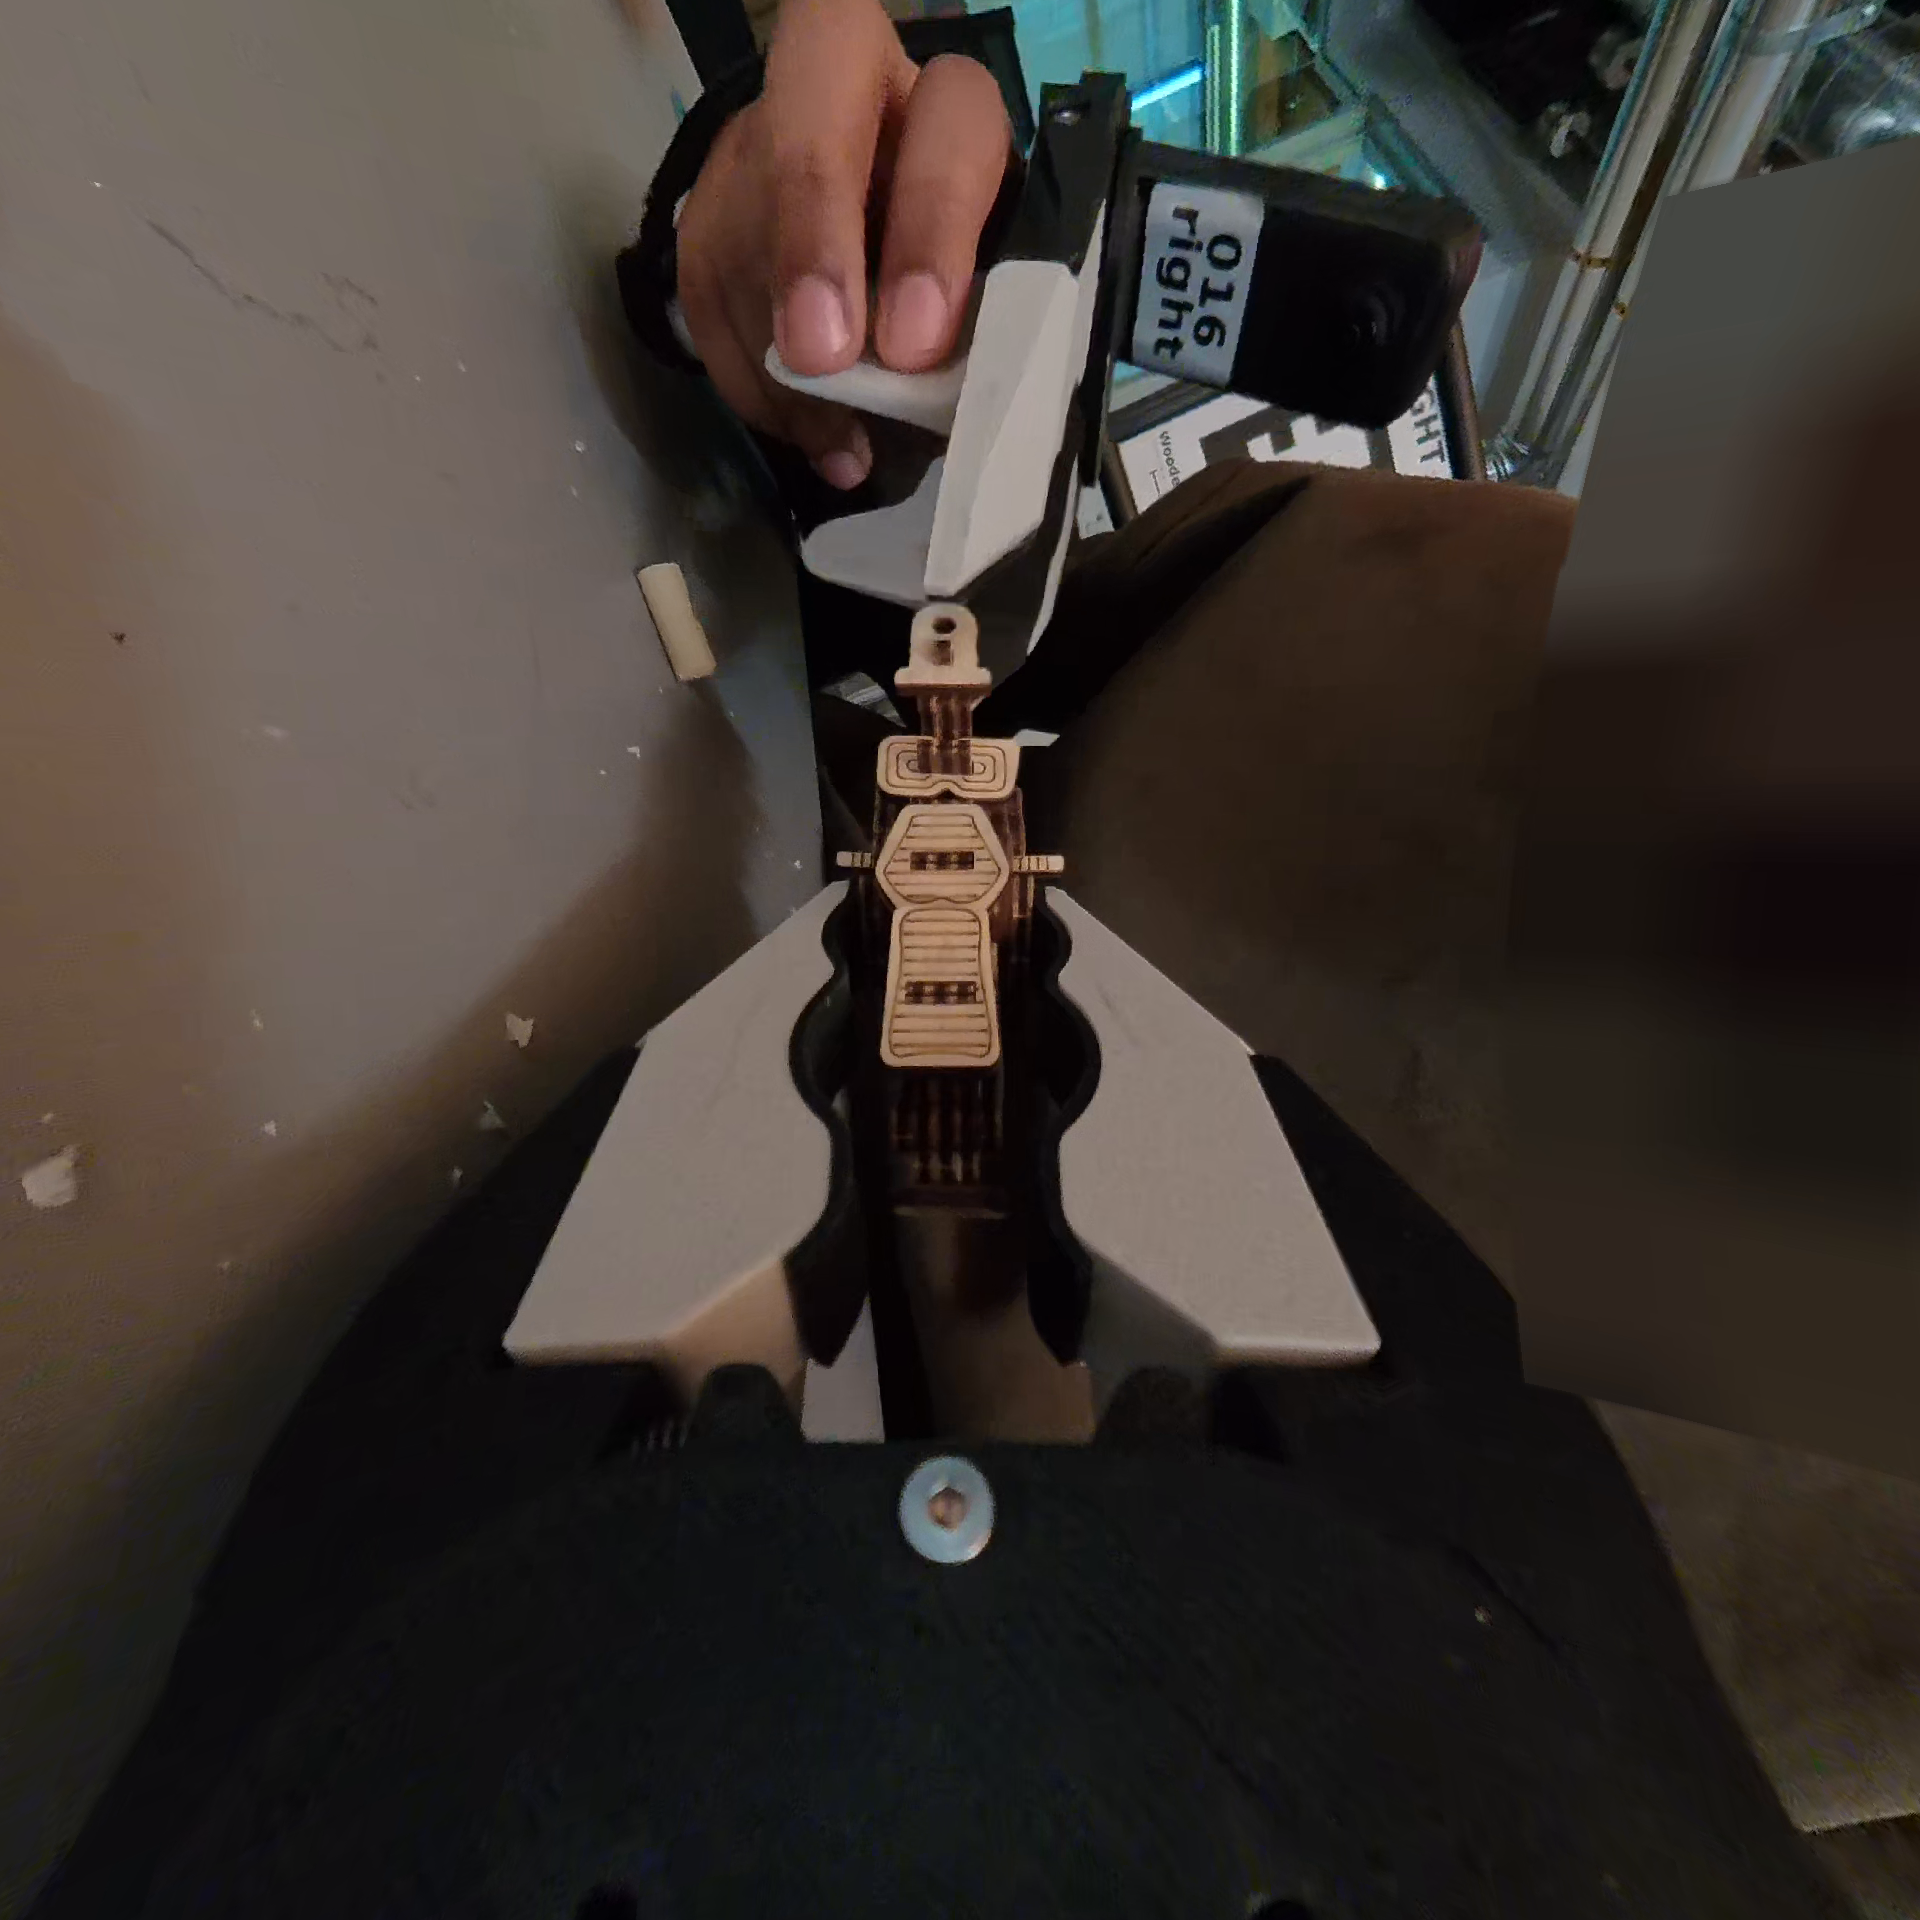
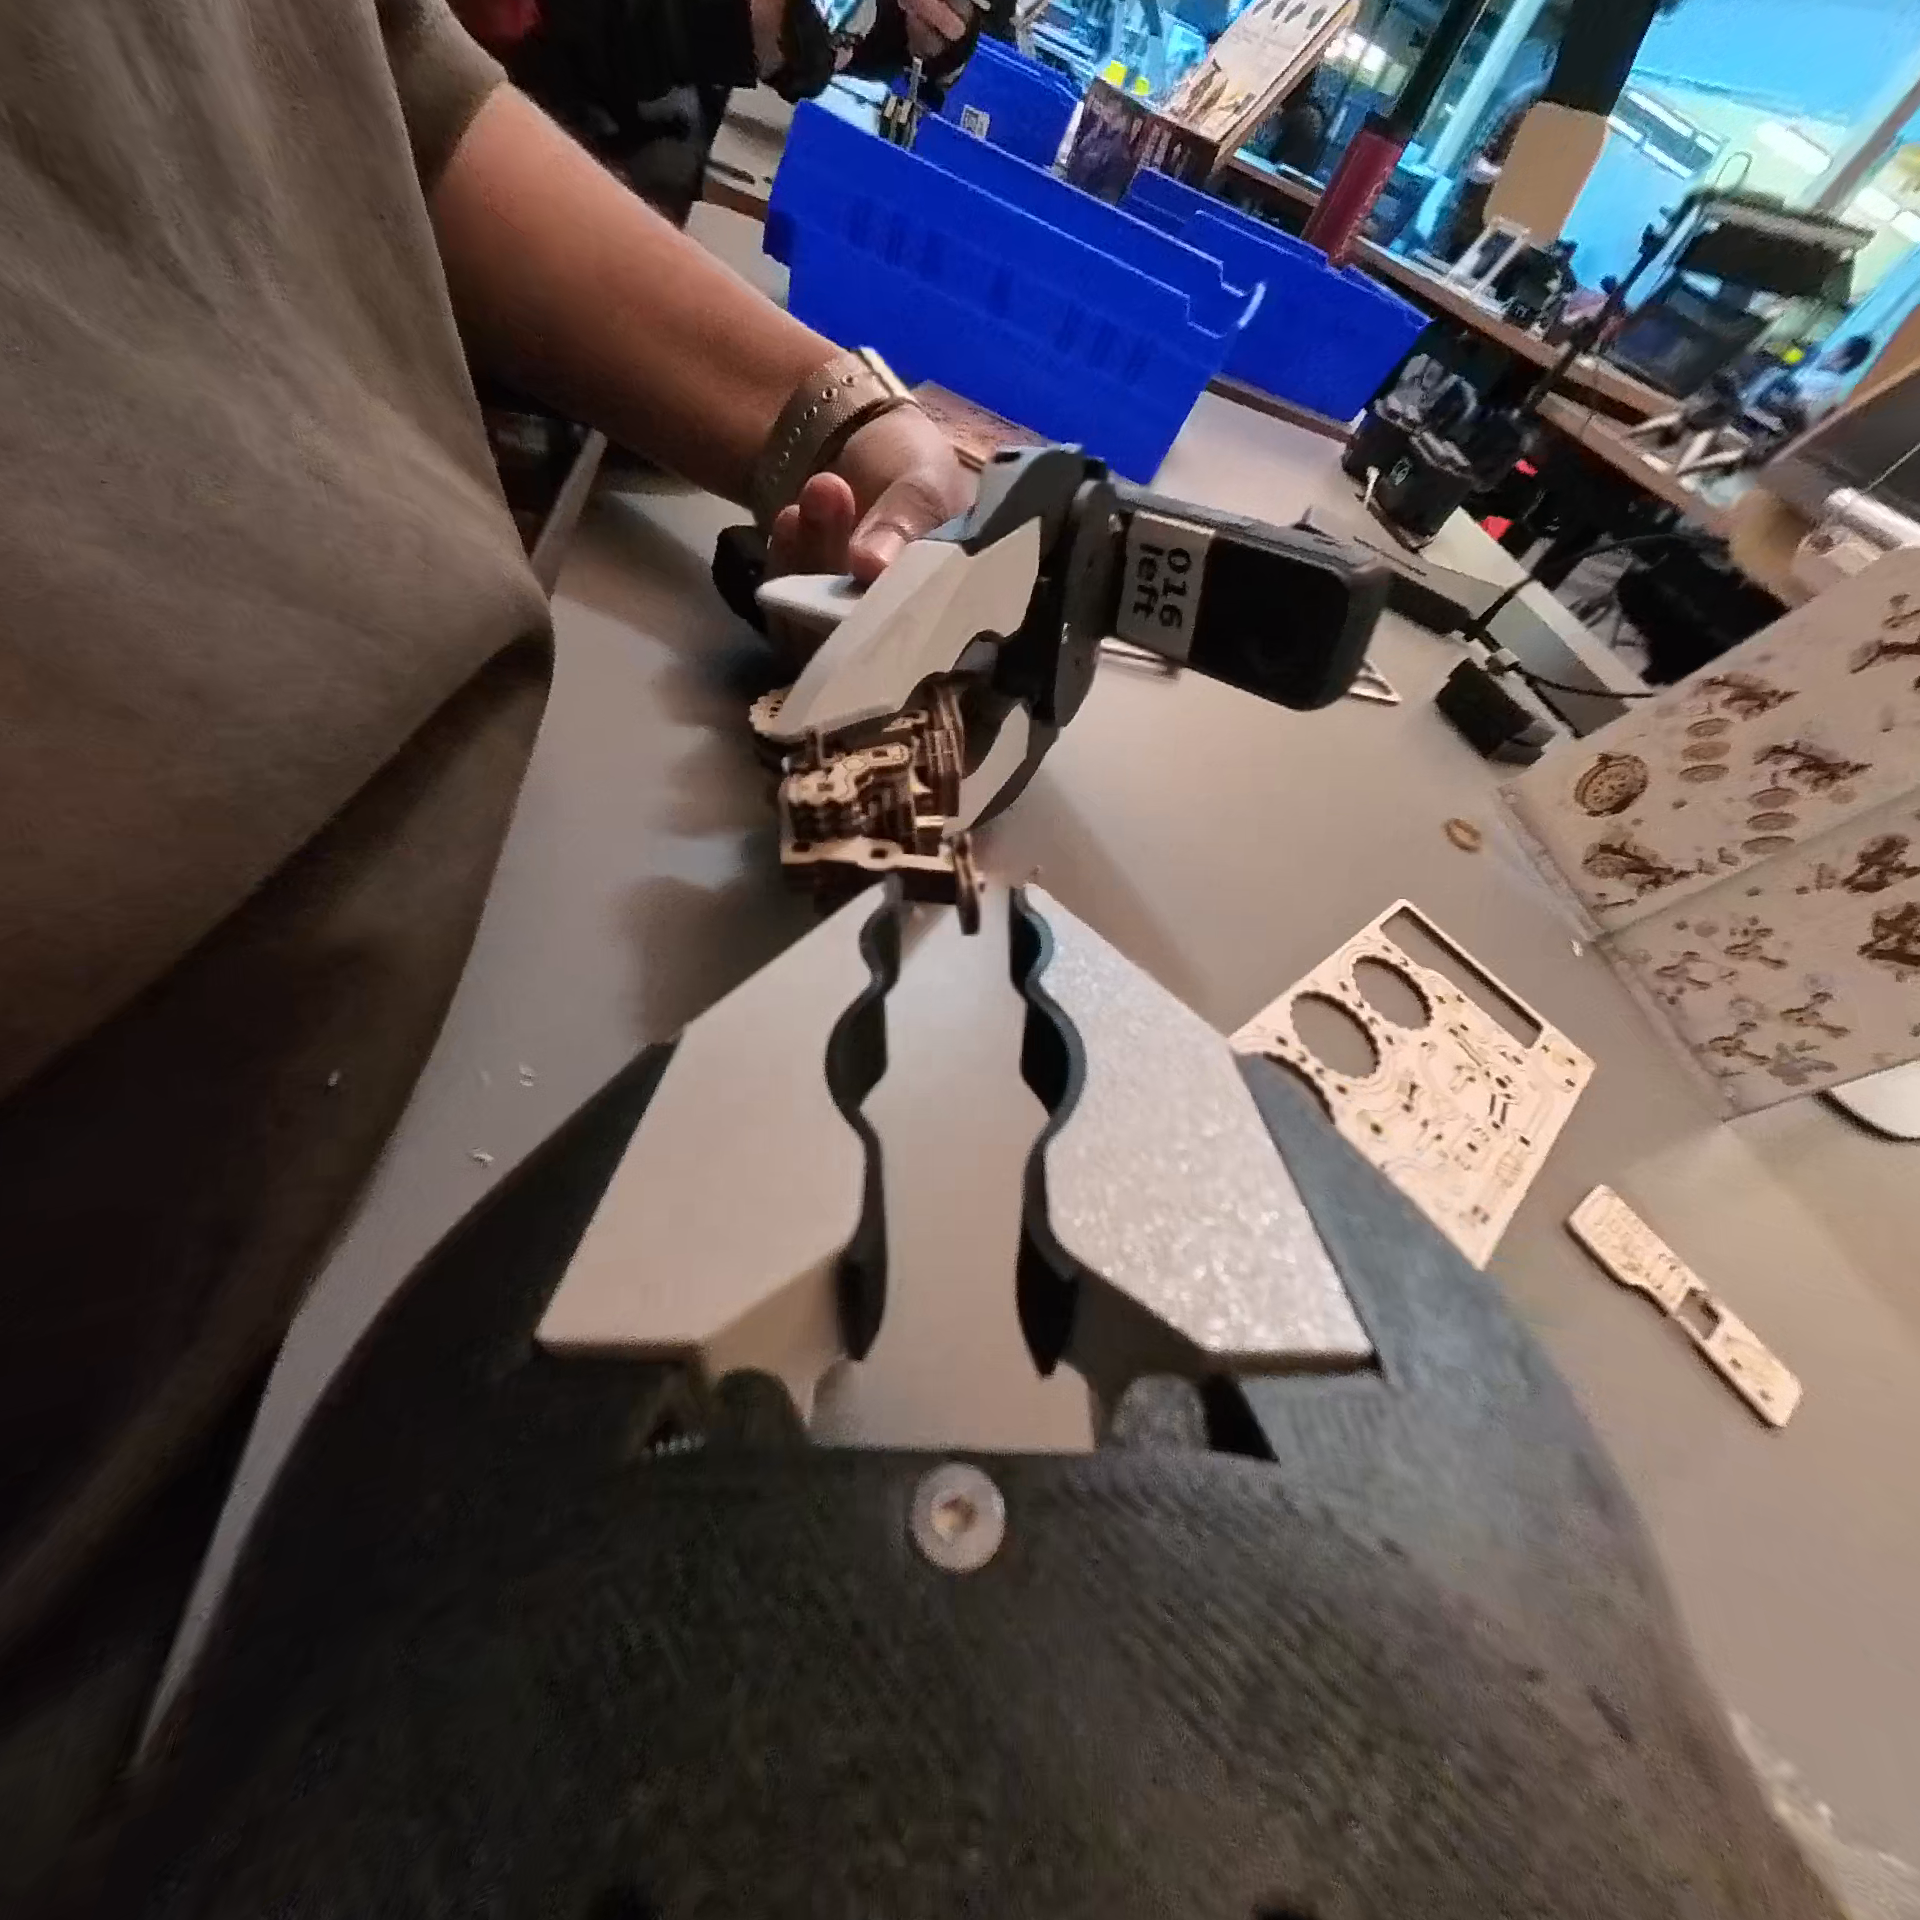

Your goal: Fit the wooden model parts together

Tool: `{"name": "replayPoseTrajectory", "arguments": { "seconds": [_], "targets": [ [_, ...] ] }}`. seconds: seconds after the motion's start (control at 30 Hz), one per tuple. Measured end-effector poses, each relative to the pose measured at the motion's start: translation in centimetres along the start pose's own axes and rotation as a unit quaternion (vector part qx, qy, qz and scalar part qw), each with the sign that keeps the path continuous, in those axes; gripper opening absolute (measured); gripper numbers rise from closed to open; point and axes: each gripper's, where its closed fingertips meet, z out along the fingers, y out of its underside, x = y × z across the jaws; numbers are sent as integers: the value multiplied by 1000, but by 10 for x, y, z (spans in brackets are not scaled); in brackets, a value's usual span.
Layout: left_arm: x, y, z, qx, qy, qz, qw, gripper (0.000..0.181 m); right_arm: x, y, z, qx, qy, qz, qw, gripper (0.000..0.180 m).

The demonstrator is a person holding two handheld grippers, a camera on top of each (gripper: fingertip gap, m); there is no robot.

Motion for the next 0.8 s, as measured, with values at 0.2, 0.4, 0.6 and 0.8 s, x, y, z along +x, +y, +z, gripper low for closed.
{"name": "replayPoseTrajectory", "arguments": {
  "seconds": [0.2,0.4,0.6,0.8],
  "targets": [
    [-1,0,0,0,-3,2,1000,27,1,-12,-6,39,-13,37,998,17],
    [1,5,2,-18,1,4,1000,27,-12,-9,0,21,-29,0,999,15],
    [2,12,4,-37,2,9,999,26,-18,-11,0,25,-46,10,999,14],
    [2,13,4,-40,4,8,999,27,-24,-12,2,13,-56,6,998,20]
  ]
}}
